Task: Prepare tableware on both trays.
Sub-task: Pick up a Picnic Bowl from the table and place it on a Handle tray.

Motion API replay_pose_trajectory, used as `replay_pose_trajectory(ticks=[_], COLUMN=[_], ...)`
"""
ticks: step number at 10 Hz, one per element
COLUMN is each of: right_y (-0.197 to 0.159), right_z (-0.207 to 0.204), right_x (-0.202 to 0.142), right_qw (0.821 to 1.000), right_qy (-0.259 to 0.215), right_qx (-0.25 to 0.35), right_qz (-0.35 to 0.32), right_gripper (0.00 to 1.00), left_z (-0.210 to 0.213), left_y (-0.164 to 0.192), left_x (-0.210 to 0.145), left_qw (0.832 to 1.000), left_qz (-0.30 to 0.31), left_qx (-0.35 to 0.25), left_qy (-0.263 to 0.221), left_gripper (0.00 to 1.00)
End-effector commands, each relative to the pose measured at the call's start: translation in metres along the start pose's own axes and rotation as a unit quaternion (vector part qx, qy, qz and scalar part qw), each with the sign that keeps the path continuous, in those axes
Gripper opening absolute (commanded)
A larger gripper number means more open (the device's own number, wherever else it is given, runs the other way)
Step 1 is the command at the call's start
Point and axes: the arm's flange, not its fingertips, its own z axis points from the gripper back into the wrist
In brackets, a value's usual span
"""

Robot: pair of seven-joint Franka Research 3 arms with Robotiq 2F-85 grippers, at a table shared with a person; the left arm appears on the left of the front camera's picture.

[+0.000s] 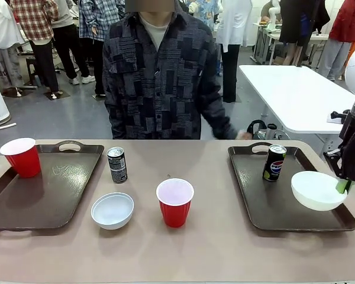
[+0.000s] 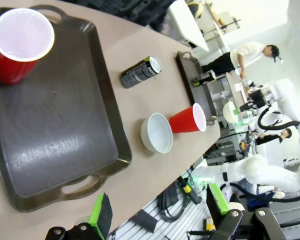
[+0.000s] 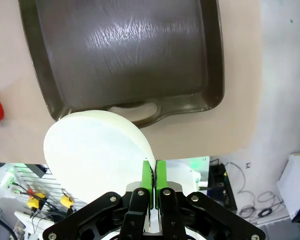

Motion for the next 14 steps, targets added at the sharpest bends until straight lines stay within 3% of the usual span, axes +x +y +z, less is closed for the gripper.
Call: replay_pose_trajectory(ticks=[1, 7, 13, 14], right_y=[0.013, 0.034, 0.037, 0.038], right_z=[-0.006, -0.044, -0.078, -0.082], right_x=[0.029, 0.097, 0.126, 0.128], right_qw=[1.000, 0.999, 0.999, 0.998], right_qy=[-0.005, -0.013, 0.024, 0.031], right_qx=[0.020, 0.040, 0.046, 0.047], right_qz=[0.004, 0.004, -0.010, -0.011], right_gripper=[0.04, 0.04, 0.04, 0.12], left_z=[0.000, 0.000, 0.000, 0.000], left_y=[0.000, 0.000, 0.000, 0.000], left_x=[0.000, 0.000, 0.000, 0.000], left_qw=[1.000, 1.000, 1.000, 1.000], left_qz=[0.000, 0.000, 0.000, 0.000], left_qx=[-0.003, -0.003, -0.003, -0.003], left_qy=[-0.005, -0.005, -0.005, -0.005], left_gripper=[1.00, 1.00, 1.00, 1.00])
